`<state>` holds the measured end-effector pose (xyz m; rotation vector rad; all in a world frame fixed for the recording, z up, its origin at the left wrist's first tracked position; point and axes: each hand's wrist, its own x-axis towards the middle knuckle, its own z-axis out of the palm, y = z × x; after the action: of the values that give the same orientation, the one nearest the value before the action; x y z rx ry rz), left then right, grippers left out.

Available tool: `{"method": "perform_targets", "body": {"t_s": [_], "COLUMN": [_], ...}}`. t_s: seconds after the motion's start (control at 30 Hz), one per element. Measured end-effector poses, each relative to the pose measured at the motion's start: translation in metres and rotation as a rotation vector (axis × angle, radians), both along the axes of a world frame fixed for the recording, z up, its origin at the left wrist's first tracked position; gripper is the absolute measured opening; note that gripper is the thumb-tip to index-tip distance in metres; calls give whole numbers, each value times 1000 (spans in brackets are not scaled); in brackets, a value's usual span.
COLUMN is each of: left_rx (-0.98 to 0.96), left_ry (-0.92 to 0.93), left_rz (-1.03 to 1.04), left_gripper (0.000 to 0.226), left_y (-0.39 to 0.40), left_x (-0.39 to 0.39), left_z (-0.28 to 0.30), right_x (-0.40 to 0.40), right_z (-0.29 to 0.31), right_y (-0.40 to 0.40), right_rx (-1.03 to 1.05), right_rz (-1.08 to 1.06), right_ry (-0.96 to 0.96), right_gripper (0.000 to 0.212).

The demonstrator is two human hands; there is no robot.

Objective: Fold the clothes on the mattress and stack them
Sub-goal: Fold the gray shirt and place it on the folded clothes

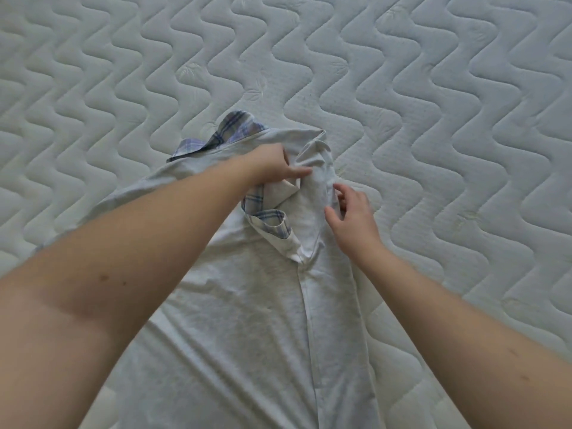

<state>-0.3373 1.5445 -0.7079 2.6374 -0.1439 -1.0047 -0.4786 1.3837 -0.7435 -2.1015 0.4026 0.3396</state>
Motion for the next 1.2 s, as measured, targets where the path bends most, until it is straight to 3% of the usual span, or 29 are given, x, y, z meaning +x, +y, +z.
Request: {"method": "perform_targets", "body": {"t_s": [0.1,0.2,0.27,0.4,0.5,0.63,0.77,0.9,1.03,1.2], "left_rx": [146,242,163,-155,-186,-198,-427,-729,-716,-637], "left_ry": [17,-41,-145,-281,-333,-170,-58,-32,-169,-194], "left_rz": [-110,-138,-95,137,211,523,722,897,892,910], "left_gripper": [56,35,24,34,30,48,25,19,17,12], "left_y": [30,50,64,88,104,118,123,111,99,95], "left_x": [-18,-34,-41,-59,-69,-83,-102,-109,-108,-111], "left_z": [4,0,0,2,-2,-11,-21,-25,-24,-23], "right_x": [3,13,24,52,76,106,128,138,154,171], "right_z": [2,5,6,4,2,0,-3,-8,-2,10], "right_y": [5,11,15,17,13,11,19,11,-4,-8], "right_rx": [-63,-88,-91,-82,-116,-222,-360,-512,-593,-620], "right_rz": [28,64,85,98,123,252,452,551,516,588], "right_ry": [-10,-22,-19,-43,-57,-75,-67,-11,-8,69], "right_gripper": [50,50,51,49,49,49,39,34,34,34]}}
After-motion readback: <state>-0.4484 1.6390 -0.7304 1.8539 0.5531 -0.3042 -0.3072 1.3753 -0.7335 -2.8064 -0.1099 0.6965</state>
